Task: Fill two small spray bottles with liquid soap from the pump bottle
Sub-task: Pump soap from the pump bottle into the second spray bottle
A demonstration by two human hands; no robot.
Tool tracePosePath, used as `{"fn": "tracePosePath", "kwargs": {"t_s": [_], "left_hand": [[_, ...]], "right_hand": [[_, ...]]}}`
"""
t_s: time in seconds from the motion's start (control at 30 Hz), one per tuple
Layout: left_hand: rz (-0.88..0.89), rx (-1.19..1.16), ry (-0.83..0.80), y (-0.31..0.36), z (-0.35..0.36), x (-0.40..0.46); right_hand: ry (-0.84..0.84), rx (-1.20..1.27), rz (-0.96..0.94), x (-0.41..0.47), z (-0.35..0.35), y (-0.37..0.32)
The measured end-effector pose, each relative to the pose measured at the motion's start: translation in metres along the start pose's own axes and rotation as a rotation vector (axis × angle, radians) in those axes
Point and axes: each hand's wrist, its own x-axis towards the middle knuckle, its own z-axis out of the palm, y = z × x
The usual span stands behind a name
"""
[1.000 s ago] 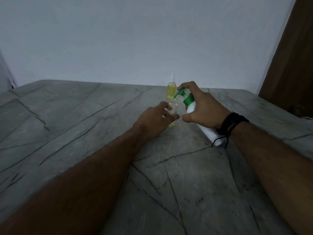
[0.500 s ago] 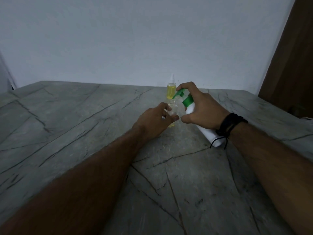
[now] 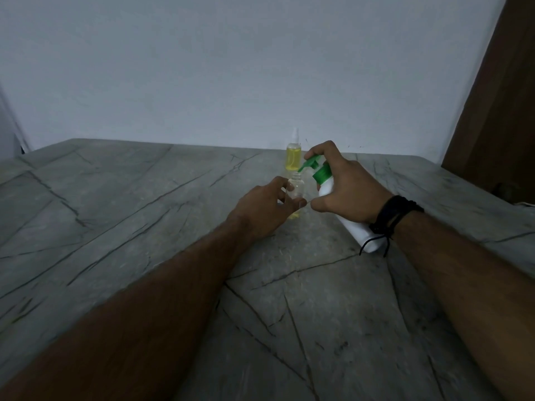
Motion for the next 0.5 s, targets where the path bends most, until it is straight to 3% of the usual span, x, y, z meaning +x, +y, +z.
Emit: {"fn": "tracePosePath", "kwargs": {"t_s": [0.5], "left_hand": [[-0.003,-0.002,-0.005,0.0011,-0.0008,-0.0006]], "right_hand": [[0.010,-0.007,-0.008,0.0001,0.0014,0.0009]]}}
